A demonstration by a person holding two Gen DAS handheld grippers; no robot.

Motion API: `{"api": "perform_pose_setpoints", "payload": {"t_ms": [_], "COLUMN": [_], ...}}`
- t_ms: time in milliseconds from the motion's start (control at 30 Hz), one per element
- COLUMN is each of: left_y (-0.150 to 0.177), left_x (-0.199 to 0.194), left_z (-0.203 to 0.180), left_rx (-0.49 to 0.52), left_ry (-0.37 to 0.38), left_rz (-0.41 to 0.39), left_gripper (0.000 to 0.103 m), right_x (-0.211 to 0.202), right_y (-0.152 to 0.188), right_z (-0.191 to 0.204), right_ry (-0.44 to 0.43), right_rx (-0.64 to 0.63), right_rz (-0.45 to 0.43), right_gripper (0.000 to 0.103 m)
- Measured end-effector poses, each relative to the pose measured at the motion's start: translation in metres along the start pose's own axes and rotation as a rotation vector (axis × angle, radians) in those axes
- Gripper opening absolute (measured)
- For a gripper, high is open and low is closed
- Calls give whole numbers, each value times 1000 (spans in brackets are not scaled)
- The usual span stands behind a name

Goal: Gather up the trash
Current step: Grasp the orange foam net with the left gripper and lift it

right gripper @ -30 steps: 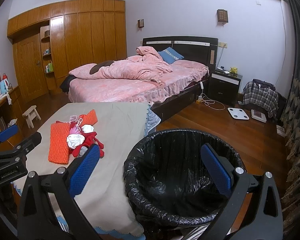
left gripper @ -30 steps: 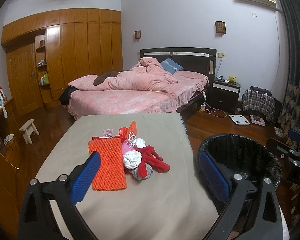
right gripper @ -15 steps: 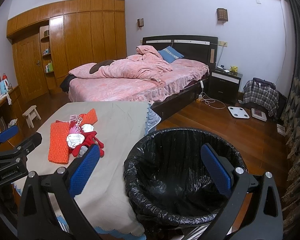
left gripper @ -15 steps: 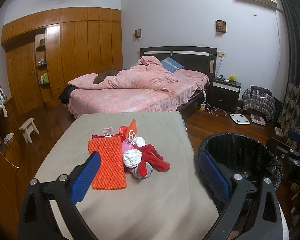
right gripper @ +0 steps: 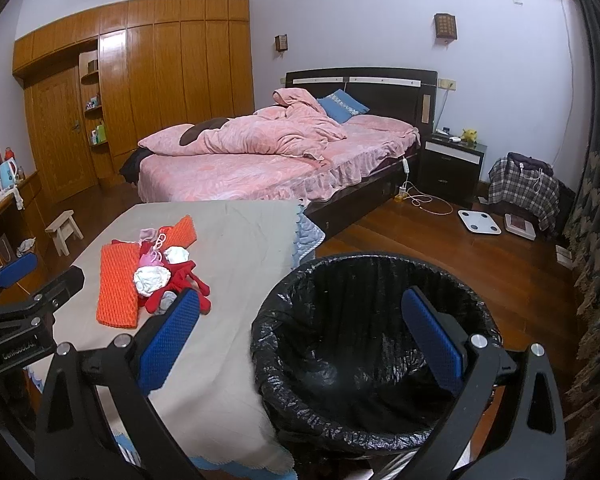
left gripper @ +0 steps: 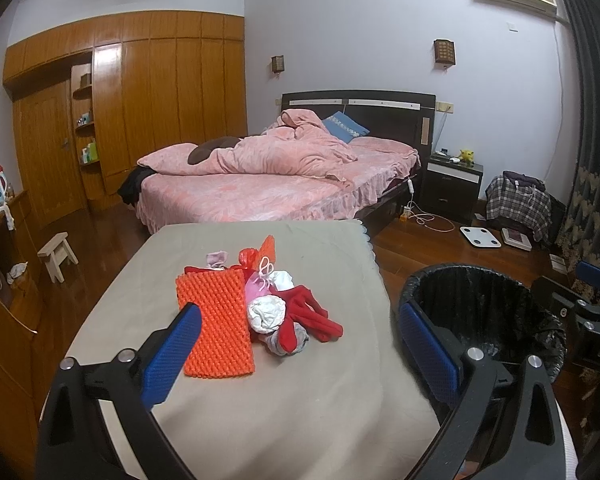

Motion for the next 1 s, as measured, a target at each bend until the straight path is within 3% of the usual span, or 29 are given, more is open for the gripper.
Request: {"api": "perform_pose_setpoints", "payload": {"t_ms": [233, 633, 867, 1000], "left_y": [21, 60, 68, 71], "left_x": [12, 61, 102, 126], "left_z": [12, 86, 96, 87], "left_rx": [-25, -82, -99, -82], "left_ry": [-19, -137, -118, -89], "left_rz": [17, 109, 146, 166], "left_gripper": [97, 97, 94, 92], "right_x": [26, 83, 130, 150], "right_y": [14, 16, 26, 29], "right_z": [19, 77, 104, 107], "right_ry": [-26, -131, -150, -134], "right_rx": [-20, -74, -65, -87], "right_rz": [-2, 19, 74, 98], "right_gripper": [98, 98, 97, 87]}}
Point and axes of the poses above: each gripper's, at about its wrist camera, not at the fingertips, and x roughly the way its jaws point, z to its left, y to its underside, the point moved 6 cm from there along x, roughly the way its jaws point, and after that the axes turned 14 degrees about x, right-handed, at the moved point
